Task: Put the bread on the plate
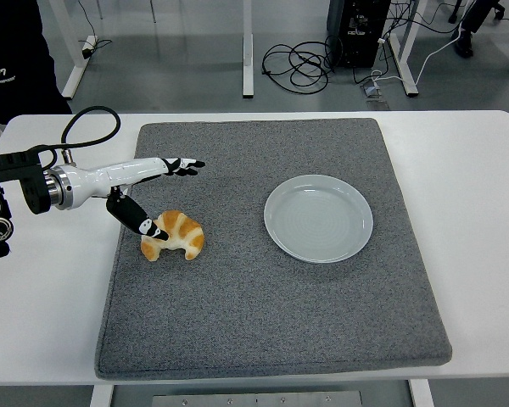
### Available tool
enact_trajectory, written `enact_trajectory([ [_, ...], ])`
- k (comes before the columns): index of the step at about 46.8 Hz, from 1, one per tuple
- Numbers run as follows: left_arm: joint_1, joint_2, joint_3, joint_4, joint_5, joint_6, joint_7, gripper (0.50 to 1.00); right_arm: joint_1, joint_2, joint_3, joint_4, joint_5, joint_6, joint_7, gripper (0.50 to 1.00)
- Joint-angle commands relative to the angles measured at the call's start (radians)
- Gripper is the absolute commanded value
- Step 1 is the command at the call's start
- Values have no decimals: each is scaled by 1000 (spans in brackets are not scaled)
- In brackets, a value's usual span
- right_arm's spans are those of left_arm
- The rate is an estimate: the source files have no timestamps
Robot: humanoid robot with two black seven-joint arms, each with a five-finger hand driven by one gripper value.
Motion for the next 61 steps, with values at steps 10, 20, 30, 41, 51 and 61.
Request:
enact_trajectory([
  [10, -2, -9, 31, 93, -337, 0, 38, 978, 0, 0, 0, 0, 0, 0, 0, 1000],
  [20, -16, 22, 69, 102, -368, -58, 29, 978, 0, 0, 0, 0, 0, 0, 0, 1000],
  [30, -22, 19, 54, 104, -394, -67, 43, 980, 0, 0, 0, 0, 0, 0, 0, 1000],
  [41, -30, 11, 69, 100, -236, -11, 26, 978, 0, 0, 0, 0, 0, 0, 0, 1000],
  [51, -19, 11, 69, 71, 11, 45, -19, 978, 0, 0, 0, 0, 0, 0, 0, 1000],
  [61, -14, 11, 72, 31, 11, 43, -59, 977, 0, 0, 0, 0, 0, 0, 0, 1000],
])
